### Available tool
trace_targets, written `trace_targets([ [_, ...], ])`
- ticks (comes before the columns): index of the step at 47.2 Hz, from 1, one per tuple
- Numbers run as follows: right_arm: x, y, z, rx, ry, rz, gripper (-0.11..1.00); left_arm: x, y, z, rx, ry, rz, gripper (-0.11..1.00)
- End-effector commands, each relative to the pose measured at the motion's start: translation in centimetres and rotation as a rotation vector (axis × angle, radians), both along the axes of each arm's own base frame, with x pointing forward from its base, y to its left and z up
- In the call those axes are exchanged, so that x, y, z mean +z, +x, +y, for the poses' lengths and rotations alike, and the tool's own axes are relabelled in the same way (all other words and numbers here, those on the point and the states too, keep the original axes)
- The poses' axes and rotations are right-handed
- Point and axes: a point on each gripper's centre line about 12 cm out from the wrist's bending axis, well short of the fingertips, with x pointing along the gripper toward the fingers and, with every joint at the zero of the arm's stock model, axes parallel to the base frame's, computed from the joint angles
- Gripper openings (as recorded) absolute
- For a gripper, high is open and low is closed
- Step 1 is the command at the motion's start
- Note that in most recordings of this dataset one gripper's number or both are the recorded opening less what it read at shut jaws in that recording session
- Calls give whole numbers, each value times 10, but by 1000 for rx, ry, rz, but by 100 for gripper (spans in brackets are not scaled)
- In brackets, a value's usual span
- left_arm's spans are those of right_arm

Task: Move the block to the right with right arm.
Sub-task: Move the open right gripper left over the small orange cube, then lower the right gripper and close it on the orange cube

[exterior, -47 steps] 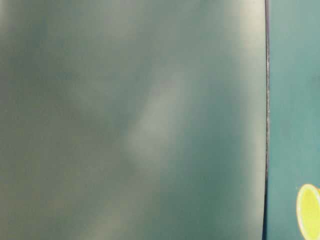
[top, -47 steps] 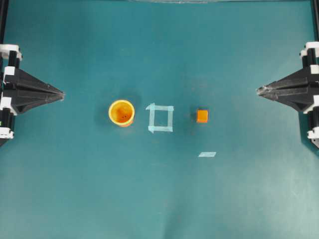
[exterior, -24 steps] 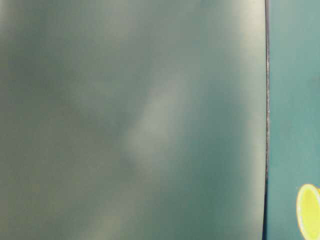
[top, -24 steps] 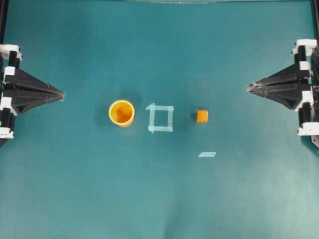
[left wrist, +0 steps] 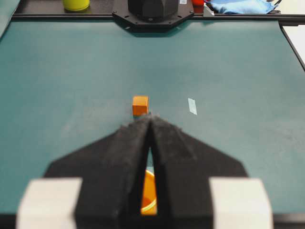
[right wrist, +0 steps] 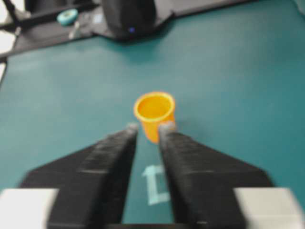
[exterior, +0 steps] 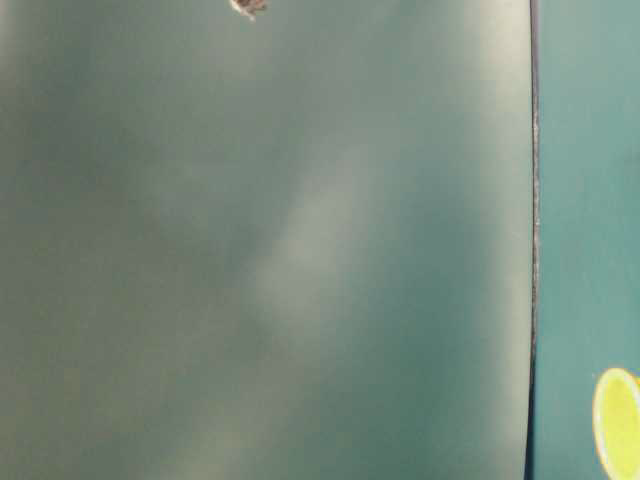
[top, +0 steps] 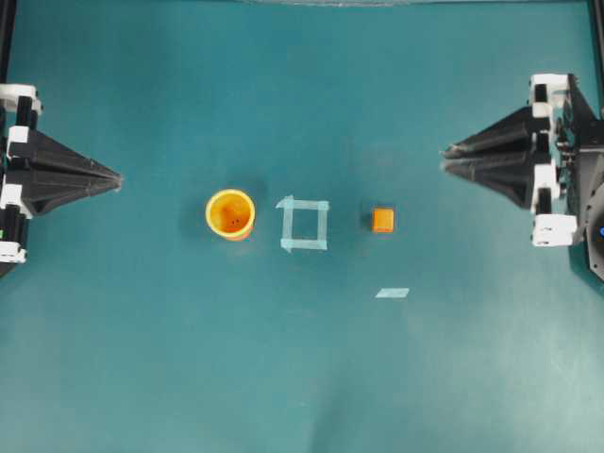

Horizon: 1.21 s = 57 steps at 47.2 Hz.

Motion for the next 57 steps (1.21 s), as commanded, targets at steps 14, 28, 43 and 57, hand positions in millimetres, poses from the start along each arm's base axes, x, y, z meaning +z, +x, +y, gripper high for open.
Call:
trace_targets([
  [14, -35, 42, -2, 10, 17, 266, 62, 10, 3, 1, 2, 3, -21, 0],
  [28, -75, 79, -5, 49, -53, 504, 62, 10, 3, 1, 3, 2, -21, 0],
  [43, -115, 93, -4, 64, -57, 627, 63, 9, 3, 1, 3, 2, -17, 0],
  [57, -151, 90, 3, 90, -59, 700, 63, 9, 3, 1, 3, 3, -15, 0],
])
